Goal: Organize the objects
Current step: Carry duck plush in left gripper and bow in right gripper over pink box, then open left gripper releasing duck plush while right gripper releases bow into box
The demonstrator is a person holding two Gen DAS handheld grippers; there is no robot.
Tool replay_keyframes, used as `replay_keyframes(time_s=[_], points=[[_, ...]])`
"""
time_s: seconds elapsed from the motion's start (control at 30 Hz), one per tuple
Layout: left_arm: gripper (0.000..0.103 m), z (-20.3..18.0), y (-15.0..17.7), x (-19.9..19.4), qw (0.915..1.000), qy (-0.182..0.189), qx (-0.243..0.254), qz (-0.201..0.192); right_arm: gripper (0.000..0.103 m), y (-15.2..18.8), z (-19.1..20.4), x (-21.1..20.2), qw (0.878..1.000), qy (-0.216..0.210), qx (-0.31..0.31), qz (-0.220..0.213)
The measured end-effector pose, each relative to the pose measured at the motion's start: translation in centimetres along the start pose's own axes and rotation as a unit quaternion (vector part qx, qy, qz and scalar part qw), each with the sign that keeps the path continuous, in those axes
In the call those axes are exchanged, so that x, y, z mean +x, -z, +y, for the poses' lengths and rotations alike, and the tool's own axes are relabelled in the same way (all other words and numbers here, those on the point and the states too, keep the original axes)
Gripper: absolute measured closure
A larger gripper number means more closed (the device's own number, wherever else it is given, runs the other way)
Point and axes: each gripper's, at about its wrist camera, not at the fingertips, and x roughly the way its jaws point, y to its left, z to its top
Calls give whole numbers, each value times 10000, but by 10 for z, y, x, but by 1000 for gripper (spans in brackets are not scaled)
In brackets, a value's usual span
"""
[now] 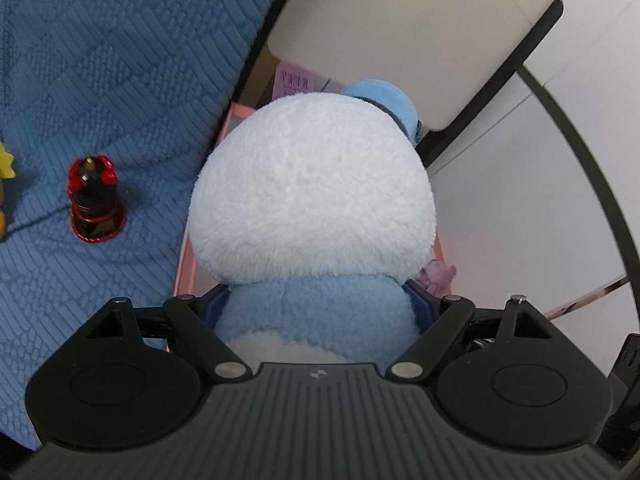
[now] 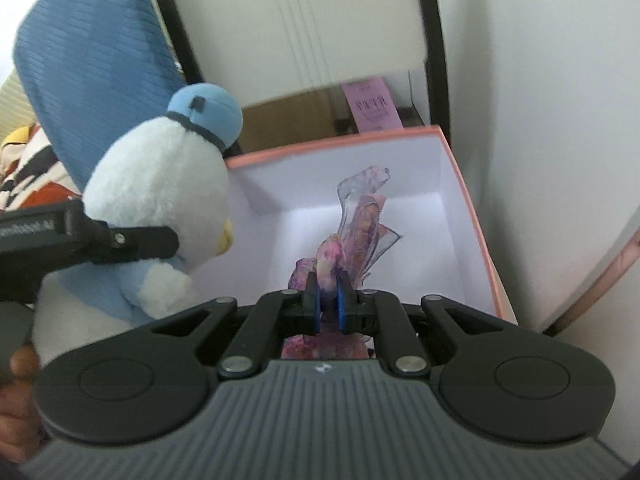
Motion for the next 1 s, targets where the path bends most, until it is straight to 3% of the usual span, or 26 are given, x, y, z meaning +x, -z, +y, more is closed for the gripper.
replay_keyframes(time_s=[0.47,0.5,0.53,0.63,0.67,1.0], points=[[14,1,6,28,9996,-96,11,262,89,5,-13,21,9995,215,87,219],[13,3,5,28,9996,-98,-14,277,87,4,-12,20,9994,239,74,234],[9,4,3,26,9995,-93,-45,289,78,3,-10,20,9994,252,81,238],[5,2,1,11,9998,-38,37,214,40,1,-5,12,9995,259,110,117],[5,1,1,7,9998,-38,91,195,36,-2,-4,11,9996,269,100,68],[5,4,-2,-57,9992,-95,274,-278,38,-5,33,-34,9996,63,-26,-274]])
